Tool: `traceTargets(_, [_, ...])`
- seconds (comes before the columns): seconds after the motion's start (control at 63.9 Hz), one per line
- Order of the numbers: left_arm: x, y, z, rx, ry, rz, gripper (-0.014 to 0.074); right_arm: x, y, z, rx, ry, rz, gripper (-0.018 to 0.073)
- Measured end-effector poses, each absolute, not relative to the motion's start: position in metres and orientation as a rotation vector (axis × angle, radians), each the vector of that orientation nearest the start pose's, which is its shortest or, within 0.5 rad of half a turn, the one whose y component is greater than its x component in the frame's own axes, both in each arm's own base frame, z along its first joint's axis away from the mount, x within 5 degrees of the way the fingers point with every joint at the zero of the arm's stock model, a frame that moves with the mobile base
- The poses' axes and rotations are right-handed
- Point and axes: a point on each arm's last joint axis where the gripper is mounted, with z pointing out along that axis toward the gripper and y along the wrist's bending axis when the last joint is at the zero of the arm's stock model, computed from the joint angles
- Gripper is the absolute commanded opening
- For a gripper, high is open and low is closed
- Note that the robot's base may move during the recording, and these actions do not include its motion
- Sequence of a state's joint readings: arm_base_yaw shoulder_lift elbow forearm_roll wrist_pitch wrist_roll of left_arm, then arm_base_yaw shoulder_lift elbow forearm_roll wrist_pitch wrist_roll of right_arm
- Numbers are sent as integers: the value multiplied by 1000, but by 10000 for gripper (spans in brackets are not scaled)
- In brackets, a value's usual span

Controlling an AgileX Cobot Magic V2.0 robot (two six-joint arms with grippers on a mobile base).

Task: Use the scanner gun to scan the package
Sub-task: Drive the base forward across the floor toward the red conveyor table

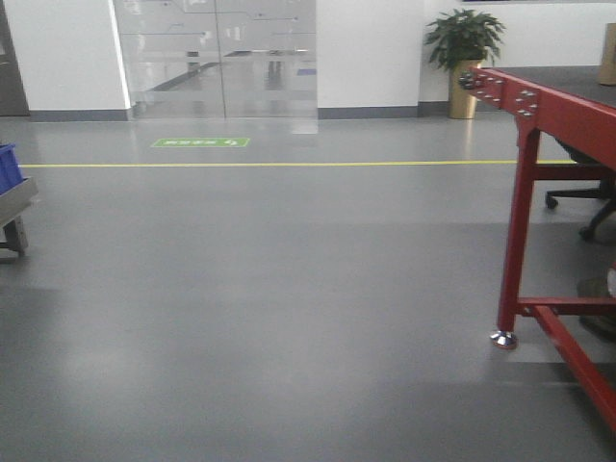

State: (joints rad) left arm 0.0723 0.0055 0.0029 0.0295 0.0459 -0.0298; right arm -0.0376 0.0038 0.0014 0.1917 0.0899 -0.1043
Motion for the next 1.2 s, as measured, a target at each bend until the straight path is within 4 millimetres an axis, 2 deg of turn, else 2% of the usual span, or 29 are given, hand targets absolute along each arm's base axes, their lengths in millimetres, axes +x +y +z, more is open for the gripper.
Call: traceTargets(1.205, [57,3,208,-33,1538,34,-111,57,-1,204,85,1575,52,-151])
